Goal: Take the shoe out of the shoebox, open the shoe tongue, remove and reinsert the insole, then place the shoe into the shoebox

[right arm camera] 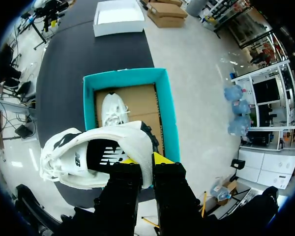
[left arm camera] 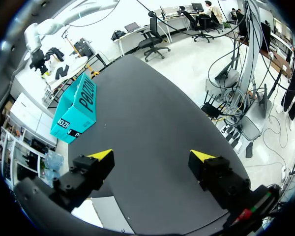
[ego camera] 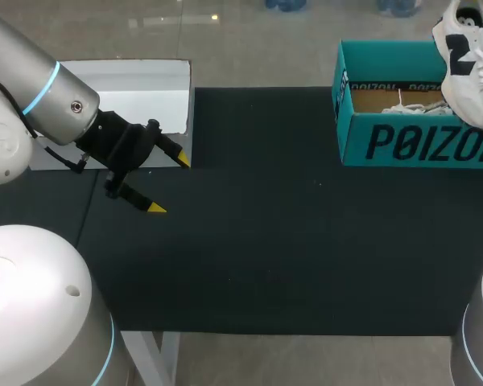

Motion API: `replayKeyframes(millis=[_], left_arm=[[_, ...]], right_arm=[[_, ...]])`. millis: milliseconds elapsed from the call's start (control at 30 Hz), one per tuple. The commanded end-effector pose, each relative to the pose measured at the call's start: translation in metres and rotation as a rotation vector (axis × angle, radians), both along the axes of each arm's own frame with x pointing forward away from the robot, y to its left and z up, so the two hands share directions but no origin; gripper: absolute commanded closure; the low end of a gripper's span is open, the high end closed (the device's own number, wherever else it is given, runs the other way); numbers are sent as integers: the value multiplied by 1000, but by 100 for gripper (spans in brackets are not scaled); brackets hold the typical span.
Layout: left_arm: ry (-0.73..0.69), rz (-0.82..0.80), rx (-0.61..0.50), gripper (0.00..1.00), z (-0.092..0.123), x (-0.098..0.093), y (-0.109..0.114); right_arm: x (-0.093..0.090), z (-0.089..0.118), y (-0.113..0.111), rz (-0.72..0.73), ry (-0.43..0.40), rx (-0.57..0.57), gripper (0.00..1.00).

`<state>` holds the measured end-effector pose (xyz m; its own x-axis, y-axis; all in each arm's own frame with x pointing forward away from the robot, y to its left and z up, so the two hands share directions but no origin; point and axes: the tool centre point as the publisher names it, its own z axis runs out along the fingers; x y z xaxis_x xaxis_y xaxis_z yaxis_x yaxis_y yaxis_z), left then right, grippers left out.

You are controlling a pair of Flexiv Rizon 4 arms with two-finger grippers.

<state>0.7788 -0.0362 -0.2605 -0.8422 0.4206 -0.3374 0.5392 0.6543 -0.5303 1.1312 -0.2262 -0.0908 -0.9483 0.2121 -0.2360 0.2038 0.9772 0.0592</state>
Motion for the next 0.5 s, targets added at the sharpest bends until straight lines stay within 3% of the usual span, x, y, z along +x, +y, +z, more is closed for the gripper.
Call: replayKeyframes(millis=[33,233,500], left_arm=[[0,0,4,0,0,1,-1],[0,0,4,0,0,1,-1],[0,0,4,0,0,1,-1]], right_arm=[[61,4,-2,4,150,-4,100],[83,1,-4,-30,173,-24,100],[84,1,-4,-19,172,-15,100]])
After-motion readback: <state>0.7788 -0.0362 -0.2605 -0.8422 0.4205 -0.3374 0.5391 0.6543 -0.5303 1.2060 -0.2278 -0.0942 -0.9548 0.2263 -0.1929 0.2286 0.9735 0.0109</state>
